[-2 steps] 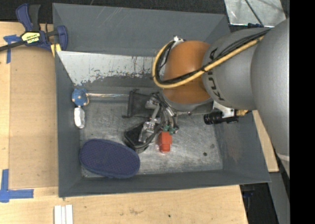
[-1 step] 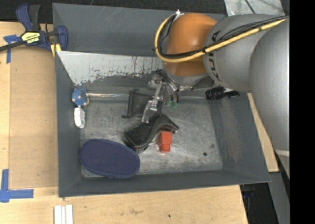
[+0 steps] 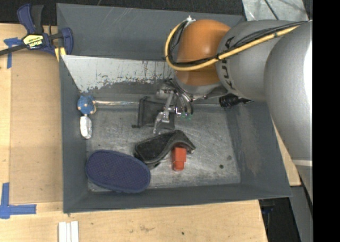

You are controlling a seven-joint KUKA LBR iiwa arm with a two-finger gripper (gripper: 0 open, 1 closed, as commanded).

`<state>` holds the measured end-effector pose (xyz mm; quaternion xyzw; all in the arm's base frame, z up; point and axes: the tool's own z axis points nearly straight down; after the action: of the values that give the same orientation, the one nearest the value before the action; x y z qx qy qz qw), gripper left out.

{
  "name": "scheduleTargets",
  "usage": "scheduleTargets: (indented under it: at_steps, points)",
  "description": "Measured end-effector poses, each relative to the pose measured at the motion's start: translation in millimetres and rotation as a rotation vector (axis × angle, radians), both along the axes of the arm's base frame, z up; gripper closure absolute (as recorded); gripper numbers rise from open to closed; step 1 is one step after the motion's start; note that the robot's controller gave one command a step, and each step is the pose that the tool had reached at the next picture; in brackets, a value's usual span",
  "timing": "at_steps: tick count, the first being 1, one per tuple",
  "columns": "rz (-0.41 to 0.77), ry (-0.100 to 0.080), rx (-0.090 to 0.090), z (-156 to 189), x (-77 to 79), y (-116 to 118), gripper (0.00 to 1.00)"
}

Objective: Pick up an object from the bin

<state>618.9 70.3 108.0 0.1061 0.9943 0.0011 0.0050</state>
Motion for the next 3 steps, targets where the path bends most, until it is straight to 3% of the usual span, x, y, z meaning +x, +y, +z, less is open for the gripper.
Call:
scheduleTargets:
  at_steps: [1, 2, 3]
  points:
    - [0.000, 0.005, 0.000, -3.4, -1.3, -0.3, 1.00]
    - [0.000, 0.004, 0.000, -3.1, -0.9, -0.3, 0.00]
    - [-0.001, 0.005, 0.000, -3.4, -1.3, -0.4, 1.00]
